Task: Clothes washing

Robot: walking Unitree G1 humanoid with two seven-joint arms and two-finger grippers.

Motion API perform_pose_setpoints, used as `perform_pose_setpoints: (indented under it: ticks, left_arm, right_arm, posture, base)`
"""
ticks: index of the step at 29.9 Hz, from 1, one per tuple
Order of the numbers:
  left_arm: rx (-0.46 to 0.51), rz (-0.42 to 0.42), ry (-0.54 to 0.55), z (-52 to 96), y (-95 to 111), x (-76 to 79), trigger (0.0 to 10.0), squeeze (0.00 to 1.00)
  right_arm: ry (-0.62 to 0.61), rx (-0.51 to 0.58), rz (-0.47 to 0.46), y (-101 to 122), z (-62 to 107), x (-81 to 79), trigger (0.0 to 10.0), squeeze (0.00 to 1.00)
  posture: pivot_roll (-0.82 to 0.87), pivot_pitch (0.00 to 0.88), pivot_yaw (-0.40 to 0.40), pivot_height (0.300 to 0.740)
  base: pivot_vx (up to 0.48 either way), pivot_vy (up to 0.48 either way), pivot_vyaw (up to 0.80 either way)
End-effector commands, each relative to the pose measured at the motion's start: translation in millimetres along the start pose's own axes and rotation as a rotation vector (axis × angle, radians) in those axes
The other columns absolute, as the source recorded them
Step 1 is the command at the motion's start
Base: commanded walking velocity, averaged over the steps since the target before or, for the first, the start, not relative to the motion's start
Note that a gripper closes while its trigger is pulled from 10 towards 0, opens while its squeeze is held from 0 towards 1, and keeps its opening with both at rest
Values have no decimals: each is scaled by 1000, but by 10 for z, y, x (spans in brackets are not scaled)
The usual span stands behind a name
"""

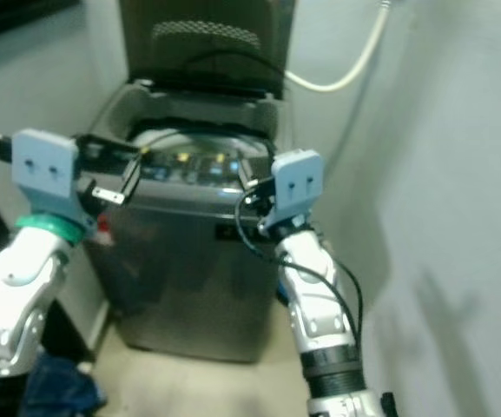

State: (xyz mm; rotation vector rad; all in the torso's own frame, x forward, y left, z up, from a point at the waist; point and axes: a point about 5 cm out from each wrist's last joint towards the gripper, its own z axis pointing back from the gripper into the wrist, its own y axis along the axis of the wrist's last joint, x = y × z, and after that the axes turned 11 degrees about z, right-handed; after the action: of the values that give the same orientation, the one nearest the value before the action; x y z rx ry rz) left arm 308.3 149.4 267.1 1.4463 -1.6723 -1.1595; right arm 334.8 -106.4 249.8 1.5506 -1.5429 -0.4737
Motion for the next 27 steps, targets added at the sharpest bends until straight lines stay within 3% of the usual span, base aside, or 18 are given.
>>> perform_pose_setpoints:
  ticks: [1,8,11,14,27]
  left_arm:
    - [-29,-12,-20,45,-83,27,10000,0]
    - [-115,-7,-51,183,-296,94,10000,0]
    - [-175,-2,-44,298,-450,99,10000,0]
    - [-192,-1,-46,333,-495,112,10000,0]
    - [-210,-7,-55,346,-568,154,10000,0]
  right_arm:
    - [23,-23,2,-51,28,-50,10000,0]
    - [62,-127,-19,-310,237,-166,10000,0]
    - [84,-221,-9,-518,452,-228,10000,0]
    - [90,-256,-5,-590,531,-236,10000,0]
    - [76,-277,12,-651,553,-212,10000,0]
  posture:
    - [58,45,-3,740]
    - [62,48,-4,740]
    - [62,55,-4,740]
    - [61,60,-3,740]
    - [58,62,4,740]
  base:
    - [0,0,800]
    - [0,0,800]
    - [0,0,800]
    - [0,0,800]
    - [0,0,790]
